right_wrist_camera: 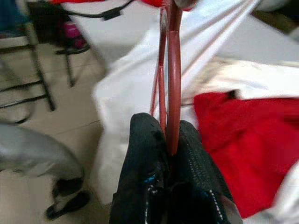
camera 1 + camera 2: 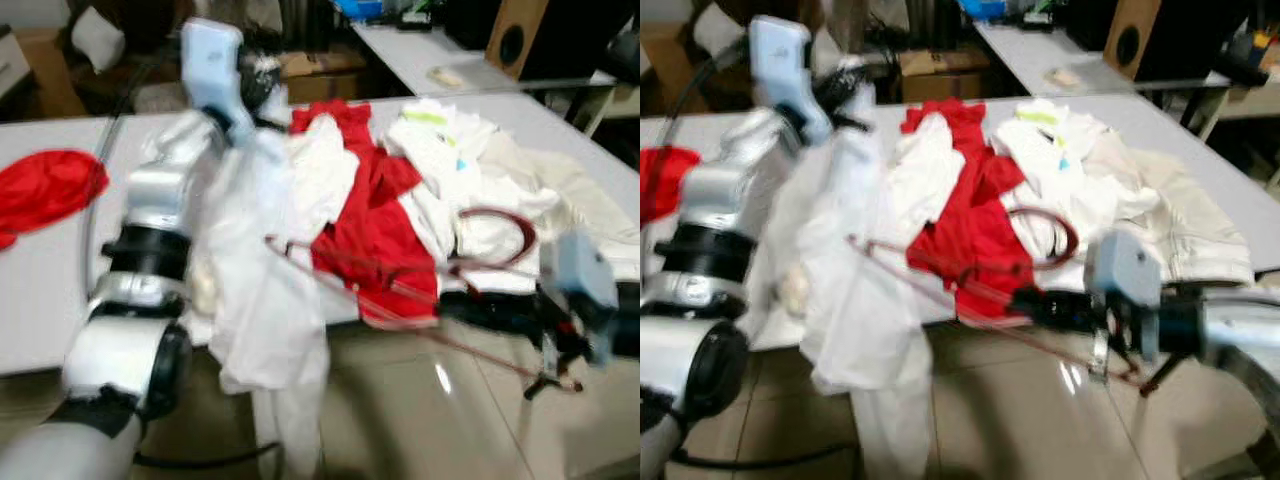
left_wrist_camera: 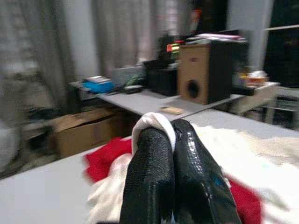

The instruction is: Hang hanger

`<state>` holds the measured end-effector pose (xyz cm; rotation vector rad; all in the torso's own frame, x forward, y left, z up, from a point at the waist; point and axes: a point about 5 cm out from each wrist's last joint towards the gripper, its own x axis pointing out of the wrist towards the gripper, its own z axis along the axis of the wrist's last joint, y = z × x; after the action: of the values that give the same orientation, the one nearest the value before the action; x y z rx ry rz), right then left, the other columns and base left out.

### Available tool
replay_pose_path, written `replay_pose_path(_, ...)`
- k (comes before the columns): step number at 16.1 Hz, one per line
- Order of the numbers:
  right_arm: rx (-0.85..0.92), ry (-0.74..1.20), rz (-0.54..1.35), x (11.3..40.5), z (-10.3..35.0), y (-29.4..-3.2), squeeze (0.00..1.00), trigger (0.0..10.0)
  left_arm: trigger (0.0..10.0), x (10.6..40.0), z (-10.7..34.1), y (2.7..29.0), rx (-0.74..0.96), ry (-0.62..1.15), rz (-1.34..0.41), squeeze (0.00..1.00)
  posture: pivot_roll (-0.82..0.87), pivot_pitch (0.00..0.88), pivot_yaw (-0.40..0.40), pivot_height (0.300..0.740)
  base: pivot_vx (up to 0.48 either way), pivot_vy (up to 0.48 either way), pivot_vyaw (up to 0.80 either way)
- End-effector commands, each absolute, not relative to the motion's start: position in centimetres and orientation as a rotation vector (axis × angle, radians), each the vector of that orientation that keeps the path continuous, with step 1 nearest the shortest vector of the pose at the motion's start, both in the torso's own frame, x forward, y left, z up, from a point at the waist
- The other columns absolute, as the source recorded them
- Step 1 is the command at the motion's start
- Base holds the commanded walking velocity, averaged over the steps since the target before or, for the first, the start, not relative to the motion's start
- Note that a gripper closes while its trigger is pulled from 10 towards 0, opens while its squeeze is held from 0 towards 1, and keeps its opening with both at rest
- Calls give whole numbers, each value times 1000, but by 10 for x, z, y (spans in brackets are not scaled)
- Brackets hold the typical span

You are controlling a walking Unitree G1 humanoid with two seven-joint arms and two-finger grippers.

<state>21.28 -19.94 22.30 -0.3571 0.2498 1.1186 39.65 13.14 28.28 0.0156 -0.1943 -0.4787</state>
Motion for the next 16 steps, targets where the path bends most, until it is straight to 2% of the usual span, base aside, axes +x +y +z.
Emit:
replay_pose_path(1, -384, 209, 1129, 218, 225, -193, 0, 10000, 10000, 395, 301, 145, 17, -260, -451, 0, -88, 0, -3, 740, 371, 0, 0)
replay_pose_path(8, -409, 179, 1168, 235, 221, -182, 0, 10000, 10000, 384, 329, 134, 25, -353, -530, 0, -65, 0, -27, 740, 381, 0, 0)
replay_pose_path(13, -422, 183, 1193, 250, 214, -174, 0, 10000, 10000, 366, 344, 110, 27, -392, -689, 0, -69, 0, -28, 740, 0, 0, 0)
replay_pose_path(15, -421, 180, 1152, 269, 209, -172, 0, 10000, 10000, 354, 357, 104, 0, -438, -757, 0, -66, 0, -29, 740, 0, 0, 0)
replay_pose_path(16, -434, 172, 1074, 289, 209, -173, 0, 10000, 10000, 349, 367, 102, -36, -463, -792, 0, -64, 0, -31, 740, 0, 0, 0)
